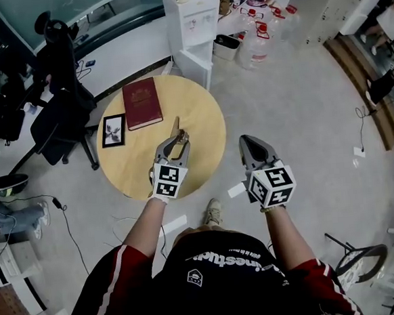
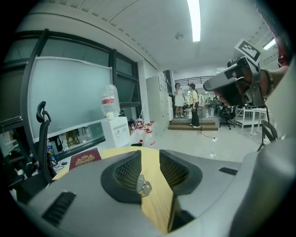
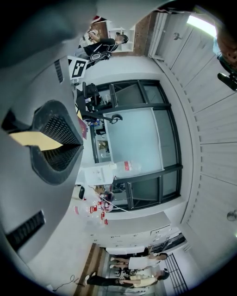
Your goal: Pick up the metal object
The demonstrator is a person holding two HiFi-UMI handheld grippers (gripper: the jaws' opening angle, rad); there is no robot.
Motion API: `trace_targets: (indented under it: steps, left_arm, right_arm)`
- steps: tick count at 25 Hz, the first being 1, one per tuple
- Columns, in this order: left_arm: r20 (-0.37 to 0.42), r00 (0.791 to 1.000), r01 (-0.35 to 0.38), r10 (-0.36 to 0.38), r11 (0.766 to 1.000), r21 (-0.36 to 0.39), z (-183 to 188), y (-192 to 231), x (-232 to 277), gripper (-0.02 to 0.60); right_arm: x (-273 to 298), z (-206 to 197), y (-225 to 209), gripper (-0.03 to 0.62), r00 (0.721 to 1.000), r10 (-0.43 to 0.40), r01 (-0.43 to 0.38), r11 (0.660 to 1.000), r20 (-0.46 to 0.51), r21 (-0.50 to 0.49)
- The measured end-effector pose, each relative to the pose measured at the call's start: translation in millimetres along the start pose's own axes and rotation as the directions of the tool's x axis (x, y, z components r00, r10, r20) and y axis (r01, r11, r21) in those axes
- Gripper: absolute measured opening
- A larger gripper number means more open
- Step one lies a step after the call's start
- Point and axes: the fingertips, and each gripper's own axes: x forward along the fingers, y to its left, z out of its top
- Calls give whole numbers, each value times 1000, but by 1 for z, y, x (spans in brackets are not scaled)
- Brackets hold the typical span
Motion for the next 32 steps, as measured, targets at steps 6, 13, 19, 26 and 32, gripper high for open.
trace_targets:
  steps: [6,13,19,26,32]
  left_arm:
    - [-61,997,-43,41,998,-43,-35,7,33,139]
    - [-149,985,-98,87,993,-71,-78,15,62,149]
    - [-200,974,-127,111,990,-69,-102,21,85,149]
    - [-245,956,-184,159,980,-80,-120,34,103,149]
    - [-243,958,-181,152,978,-100,-119,36,107,147]
  right_arm:
    - [24,-10,-8,26,999,44,-44,999,-28,17]
    - [47,-21,-18,26,993,88,-89,996,-77,-2]
    - [54,-27,-27,26,989,105,-106,994,-106,-7]
    - [58,-32,-45,26,987,101,-101,995,-122,2]
    - [58,-38,-52,26,988,97,-96,995,-124,16]
